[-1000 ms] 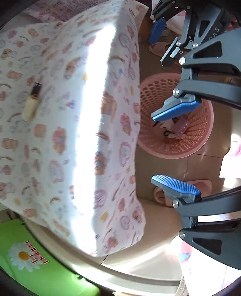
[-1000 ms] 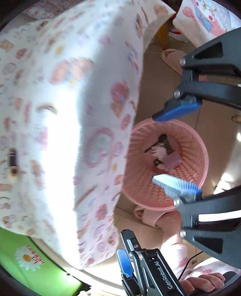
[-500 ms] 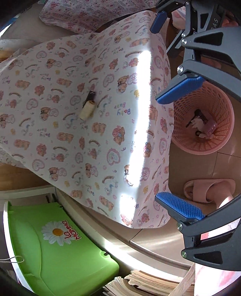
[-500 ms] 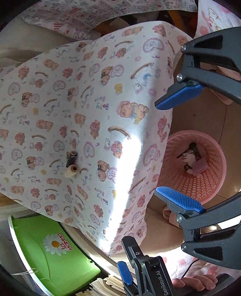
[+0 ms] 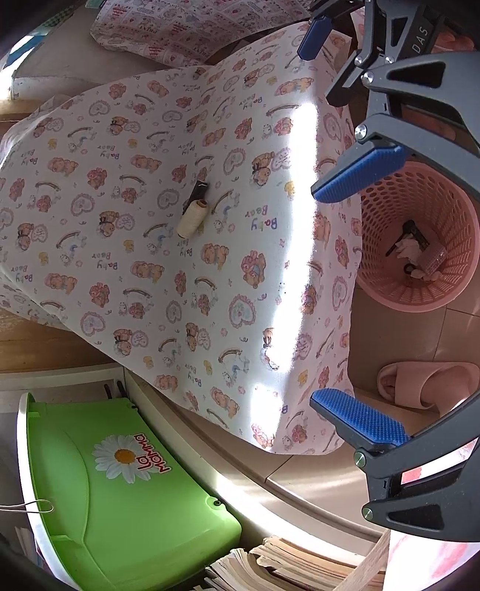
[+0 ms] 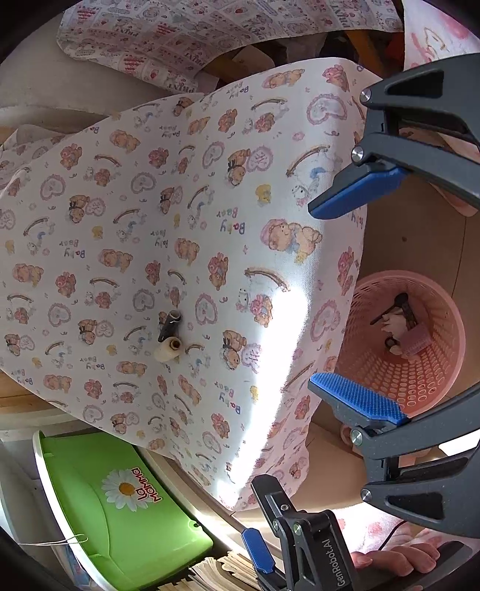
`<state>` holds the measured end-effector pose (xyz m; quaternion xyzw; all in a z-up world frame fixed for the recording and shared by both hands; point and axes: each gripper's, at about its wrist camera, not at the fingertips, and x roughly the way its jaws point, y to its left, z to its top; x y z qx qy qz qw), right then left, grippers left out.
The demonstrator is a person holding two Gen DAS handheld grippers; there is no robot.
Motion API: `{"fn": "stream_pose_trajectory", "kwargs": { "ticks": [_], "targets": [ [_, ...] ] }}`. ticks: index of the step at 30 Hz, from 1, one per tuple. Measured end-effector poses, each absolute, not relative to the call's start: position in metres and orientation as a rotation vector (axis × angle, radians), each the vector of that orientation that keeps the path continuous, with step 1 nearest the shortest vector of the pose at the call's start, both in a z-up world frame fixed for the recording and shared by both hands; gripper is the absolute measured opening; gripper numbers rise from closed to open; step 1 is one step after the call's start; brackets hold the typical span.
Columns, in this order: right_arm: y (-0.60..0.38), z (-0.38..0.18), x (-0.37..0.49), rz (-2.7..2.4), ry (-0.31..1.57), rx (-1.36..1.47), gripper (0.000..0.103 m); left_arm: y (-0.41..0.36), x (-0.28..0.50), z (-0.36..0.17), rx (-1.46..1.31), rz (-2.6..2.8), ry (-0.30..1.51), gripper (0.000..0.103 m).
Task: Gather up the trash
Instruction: 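Raise both open tools back over the remaining items on the chair, then lower the right tool onto the black tube and close on it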
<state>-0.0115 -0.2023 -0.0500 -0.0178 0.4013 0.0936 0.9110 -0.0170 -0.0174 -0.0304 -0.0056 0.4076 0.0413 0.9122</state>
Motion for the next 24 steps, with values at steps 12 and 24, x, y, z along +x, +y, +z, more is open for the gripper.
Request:
{"fn": "stream_pose_trajectory", "kwargs": {
  "ticks": [12,24],
  "targets": [
    [-0.212,-0.017,0.032,0.203,0.707,-0.050,0.087,-0.017,-0.011,-0.040,-0.026,0.113,0.845,0.100],
    [-0.204,-0.015,0.096,0.279,0.731,-0.013,0.087,-0.014,-0.011,-0.041,-0.055,0.118,0.826,0.100]
  ]
}}
